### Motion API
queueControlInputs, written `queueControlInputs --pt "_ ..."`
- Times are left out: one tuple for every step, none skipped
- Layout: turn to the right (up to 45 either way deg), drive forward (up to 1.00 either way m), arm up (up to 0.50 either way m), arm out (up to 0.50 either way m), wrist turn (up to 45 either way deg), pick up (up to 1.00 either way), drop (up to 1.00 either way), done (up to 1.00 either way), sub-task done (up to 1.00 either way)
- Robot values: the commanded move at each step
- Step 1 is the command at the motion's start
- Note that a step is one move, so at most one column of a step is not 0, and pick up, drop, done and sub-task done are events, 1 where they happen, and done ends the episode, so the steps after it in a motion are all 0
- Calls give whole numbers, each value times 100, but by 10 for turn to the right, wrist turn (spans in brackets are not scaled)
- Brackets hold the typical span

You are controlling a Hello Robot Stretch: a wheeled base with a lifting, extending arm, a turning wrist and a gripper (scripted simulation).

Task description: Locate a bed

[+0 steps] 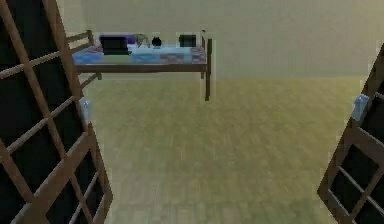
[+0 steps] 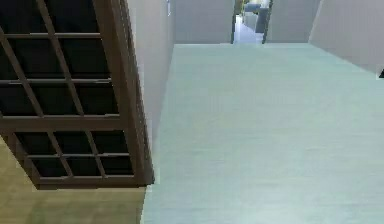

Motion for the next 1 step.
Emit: queueControlInputs --pt "0 100 0 0 0 0 0 0 0"
